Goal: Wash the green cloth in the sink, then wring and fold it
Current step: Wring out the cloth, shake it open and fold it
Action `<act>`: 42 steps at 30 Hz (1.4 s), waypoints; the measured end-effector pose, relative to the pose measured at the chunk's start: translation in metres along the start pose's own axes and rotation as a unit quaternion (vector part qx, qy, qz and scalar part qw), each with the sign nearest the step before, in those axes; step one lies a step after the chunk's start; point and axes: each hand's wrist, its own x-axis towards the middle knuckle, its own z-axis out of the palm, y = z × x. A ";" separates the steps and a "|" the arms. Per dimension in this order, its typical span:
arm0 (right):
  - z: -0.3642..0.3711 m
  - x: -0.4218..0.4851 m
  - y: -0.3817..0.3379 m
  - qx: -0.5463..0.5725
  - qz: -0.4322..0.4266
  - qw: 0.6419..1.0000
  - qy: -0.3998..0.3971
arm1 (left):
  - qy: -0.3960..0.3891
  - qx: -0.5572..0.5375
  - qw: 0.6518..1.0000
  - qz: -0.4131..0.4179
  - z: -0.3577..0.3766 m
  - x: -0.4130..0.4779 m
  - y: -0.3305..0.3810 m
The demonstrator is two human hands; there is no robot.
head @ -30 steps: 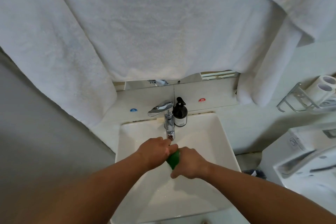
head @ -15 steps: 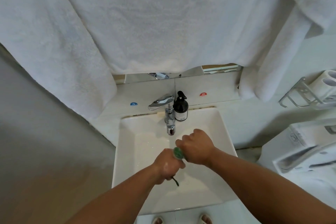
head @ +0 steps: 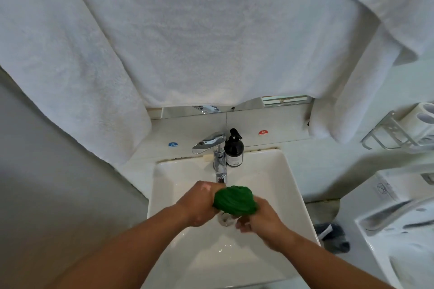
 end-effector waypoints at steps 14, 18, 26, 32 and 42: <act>0.020 0.020 -0.037 -0.453 -0.031 0.889 -0.057 | -0.115 0.360 0.924 0.055 -0.001 0.011 0.009; 0.017 0.027 -0.035 -0.602 -0.144 0.785 0.010 | -0.107 0.262 0.952 -0.116 0.016 0.012 0.013; -0.001 0.033 -0.031 -0.706 -0.326 0.629 -0.007 | -0.111 0.060 0.970 -0.206 0.038 -0.002 0.026; -0.008 0.041 -0.035 -0.703 -0.415 0.576 -0.025 | -0.072 -0.388 0.846 -0.360 0.044 -0.013 0.037; -0.004 0.024 -0.023 -0.573 -0.454 0.674 0.106 | -0.288 -0.416 0.811 -0.294 -0.014 -0.016 0.015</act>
